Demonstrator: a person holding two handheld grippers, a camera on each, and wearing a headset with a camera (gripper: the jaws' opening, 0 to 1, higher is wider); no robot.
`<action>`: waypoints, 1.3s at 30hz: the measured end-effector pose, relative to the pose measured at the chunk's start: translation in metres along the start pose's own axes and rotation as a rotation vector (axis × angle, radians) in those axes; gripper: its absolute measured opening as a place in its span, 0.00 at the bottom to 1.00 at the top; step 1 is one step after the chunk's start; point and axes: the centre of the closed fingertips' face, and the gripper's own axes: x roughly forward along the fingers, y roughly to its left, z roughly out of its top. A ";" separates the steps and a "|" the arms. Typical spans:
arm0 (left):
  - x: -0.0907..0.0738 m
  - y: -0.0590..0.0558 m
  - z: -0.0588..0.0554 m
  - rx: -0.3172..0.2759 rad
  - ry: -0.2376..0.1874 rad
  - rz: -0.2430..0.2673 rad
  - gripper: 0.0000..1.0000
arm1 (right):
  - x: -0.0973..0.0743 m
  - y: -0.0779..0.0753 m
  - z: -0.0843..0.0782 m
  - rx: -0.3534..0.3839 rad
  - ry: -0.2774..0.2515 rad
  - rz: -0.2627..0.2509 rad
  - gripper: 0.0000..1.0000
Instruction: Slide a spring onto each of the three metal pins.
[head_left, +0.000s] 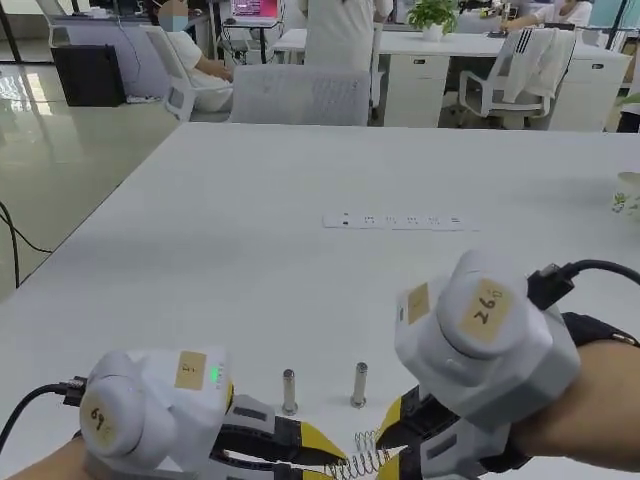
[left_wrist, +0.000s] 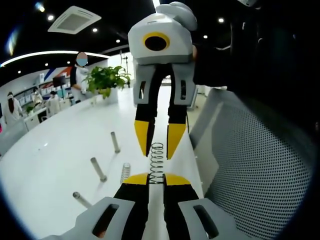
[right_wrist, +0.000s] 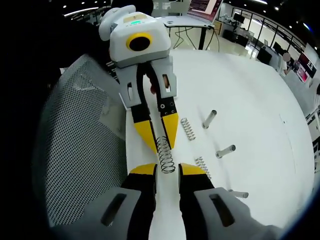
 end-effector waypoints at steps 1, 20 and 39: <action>0.000 0.000 0.001 0.000 -0.002 0.000 0.02 | 0.001 0.000 -0.001 0.001 0.004 0.002 0.13; 0.000 -0.001 0.002 -0.011 -0.011 0.000 0.02 | -0.006 0.003 0.022 -0.027 -0.047 -0.018 0.08; 0.002 -0.001 0.002 -0.013 -0.012 -0.004 0.02 | -0.002 0.006 0.033 -0.063 -0.053 0.001 0.11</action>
